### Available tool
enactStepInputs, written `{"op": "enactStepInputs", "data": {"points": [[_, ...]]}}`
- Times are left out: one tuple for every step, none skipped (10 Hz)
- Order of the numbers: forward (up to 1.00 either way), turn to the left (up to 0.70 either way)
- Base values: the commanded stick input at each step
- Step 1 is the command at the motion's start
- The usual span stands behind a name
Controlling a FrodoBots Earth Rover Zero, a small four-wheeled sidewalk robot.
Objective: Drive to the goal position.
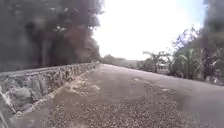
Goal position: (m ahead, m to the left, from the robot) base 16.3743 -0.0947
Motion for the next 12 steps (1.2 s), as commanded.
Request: {"op": "enactStepInputs", "data": {"points": [[0.5, 0.0], [0.5, 0.0], [0.5, 0.0], [0.5, 0.0], [0.5, 0.0], [0.5, 0.0], [0.5, 0.0], [0.5, 0.0], [0.5, 0.0], [0.5, 0.0], [0.5, 0.0], [0.5, 0.0]]}}
